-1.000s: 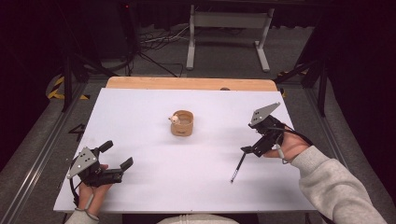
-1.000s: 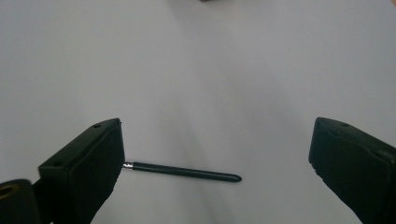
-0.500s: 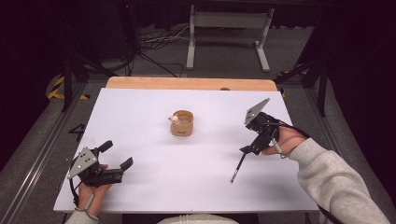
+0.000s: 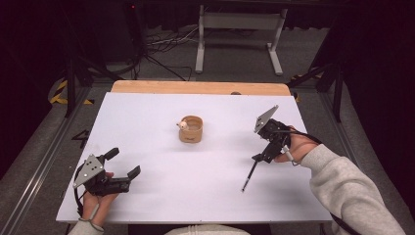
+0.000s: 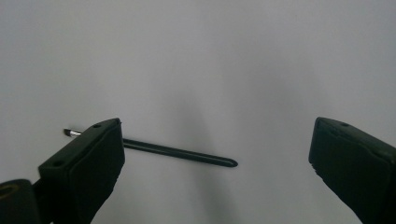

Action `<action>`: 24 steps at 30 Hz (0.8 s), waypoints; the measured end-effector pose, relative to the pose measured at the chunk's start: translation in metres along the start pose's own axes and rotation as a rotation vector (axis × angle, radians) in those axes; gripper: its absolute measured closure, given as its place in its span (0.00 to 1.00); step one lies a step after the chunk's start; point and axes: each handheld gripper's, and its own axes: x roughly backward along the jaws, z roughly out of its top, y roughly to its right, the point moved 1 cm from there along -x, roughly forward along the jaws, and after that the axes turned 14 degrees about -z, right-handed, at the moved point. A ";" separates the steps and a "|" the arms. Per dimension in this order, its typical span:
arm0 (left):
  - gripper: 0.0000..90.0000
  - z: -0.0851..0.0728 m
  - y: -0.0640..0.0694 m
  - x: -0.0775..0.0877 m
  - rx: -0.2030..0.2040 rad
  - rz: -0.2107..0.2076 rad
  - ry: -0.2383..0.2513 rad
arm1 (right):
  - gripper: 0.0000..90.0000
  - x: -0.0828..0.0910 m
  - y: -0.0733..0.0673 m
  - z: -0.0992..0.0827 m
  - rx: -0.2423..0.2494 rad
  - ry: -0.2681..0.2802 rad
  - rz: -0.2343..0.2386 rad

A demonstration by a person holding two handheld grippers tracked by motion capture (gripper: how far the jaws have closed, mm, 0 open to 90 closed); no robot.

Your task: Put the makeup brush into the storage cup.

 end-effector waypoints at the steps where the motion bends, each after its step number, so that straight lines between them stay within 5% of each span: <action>1: 0.00 0.000 0.000 0.000 0.001 -0.001 0.003 | 0.04 -0.002 0.000 -0.001 0.004 -0.006 0.005; 5: 0.00 0.001 -0.001 0.002 0.030 -0.024 0.036 | 0.04 -0.011 -0.003 -0.003 0.024 -0.034 0.018; 13: 0.00 0.001 0.000 0.002 0.023 -0.019 0.038 | 0.04 -0.025 -0.007 -0.007 0.025 -0.062 0.037; 24: 0.00 0.001 -0.001 0.001 0.019 -0.021 0.034 | 0.04 -0.040 -0.015 -0.011 0.086 -0.104 0.059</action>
